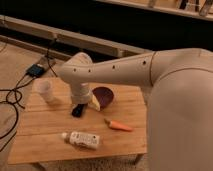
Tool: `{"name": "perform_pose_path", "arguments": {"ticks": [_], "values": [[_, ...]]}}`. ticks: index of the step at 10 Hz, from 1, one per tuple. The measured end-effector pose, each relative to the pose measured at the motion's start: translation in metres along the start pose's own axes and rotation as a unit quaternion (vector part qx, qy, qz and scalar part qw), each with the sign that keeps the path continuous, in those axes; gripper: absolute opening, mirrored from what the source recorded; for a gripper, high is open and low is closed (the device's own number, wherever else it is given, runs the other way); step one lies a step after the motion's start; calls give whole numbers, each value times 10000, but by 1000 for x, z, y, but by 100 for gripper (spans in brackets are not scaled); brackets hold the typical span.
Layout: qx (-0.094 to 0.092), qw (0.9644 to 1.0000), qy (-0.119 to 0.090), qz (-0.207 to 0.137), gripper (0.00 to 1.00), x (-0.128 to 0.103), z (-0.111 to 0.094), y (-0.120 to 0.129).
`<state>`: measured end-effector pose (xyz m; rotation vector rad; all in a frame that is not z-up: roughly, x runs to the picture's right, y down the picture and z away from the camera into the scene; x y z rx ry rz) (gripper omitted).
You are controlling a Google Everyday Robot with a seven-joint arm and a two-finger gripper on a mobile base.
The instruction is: Pick up the ceramic cup
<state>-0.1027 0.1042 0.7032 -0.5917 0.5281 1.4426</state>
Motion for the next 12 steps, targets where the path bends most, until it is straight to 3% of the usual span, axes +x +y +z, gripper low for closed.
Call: {"name": "perform_pose_path", "arguments": {"ticks": [8,12], "values": [[32,10000,34,-24,80,-3,1,-1],[417,9971,109,-631,80,-33,20,20]]}}
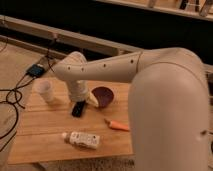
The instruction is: Pick up the ceramic cup
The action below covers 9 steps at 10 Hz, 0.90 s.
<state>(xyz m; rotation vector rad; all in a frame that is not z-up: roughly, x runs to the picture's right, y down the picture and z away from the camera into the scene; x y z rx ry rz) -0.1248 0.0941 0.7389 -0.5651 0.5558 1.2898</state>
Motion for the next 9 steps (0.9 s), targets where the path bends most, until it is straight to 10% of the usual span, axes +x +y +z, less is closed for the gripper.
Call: {"name": "perform_pose_path", "arguments": {"ticks": [5,9], "values": [[264,9957,-104,-887,80,-59,23,86],[115,9939,-345,-1044,80,-108,24,130]]}}
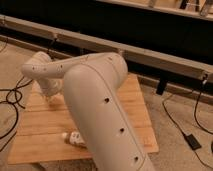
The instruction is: Pick up the ceramic cup
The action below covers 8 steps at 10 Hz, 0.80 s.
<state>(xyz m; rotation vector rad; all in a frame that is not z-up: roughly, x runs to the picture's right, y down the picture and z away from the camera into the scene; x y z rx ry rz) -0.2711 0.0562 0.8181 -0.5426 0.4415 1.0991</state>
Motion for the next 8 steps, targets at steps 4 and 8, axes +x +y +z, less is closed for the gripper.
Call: {"name": "perform_pose_path", "arguments": {"ticks": [4,8], "values": [[-519,9981,-271,207,80,-49,-9,7],[-706,9960,-486,262,80,-78,-7,3]]}}
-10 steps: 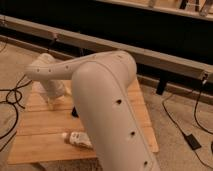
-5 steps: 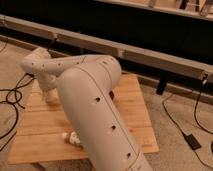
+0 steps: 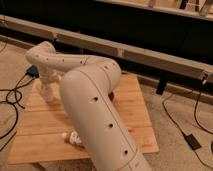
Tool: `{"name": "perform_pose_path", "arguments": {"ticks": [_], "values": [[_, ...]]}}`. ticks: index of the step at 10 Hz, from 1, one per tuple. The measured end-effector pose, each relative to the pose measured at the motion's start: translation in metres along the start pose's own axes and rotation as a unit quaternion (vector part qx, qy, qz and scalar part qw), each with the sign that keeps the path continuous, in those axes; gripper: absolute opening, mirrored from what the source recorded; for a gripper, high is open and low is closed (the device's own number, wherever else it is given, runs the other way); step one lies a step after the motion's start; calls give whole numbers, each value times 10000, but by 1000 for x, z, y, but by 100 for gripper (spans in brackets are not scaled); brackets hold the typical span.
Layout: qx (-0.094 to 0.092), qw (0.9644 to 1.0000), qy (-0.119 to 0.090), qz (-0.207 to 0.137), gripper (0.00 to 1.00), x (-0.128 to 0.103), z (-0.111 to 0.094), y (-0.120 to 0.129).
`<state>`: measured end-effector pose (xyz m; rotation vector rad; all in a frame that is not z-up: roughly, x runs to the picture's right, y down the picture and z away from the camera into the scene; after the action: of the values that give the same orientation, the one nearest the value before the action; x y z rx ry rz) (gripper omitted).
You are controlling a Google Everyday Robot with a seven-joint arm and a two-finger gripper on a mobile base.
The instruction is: Pick up the ceramic cup
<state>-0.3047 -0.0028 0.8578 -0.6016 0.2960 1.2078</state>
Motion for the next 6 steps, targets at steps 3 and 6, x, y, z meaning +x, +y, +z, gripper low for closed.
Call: {"name": "perform_pose_path", "arguments": {"ticks": [3,6], "values": [[120,9998,-91,-116,80,-11,11,3],[167,9997,-113,-153,80,-20,22,5]]}}
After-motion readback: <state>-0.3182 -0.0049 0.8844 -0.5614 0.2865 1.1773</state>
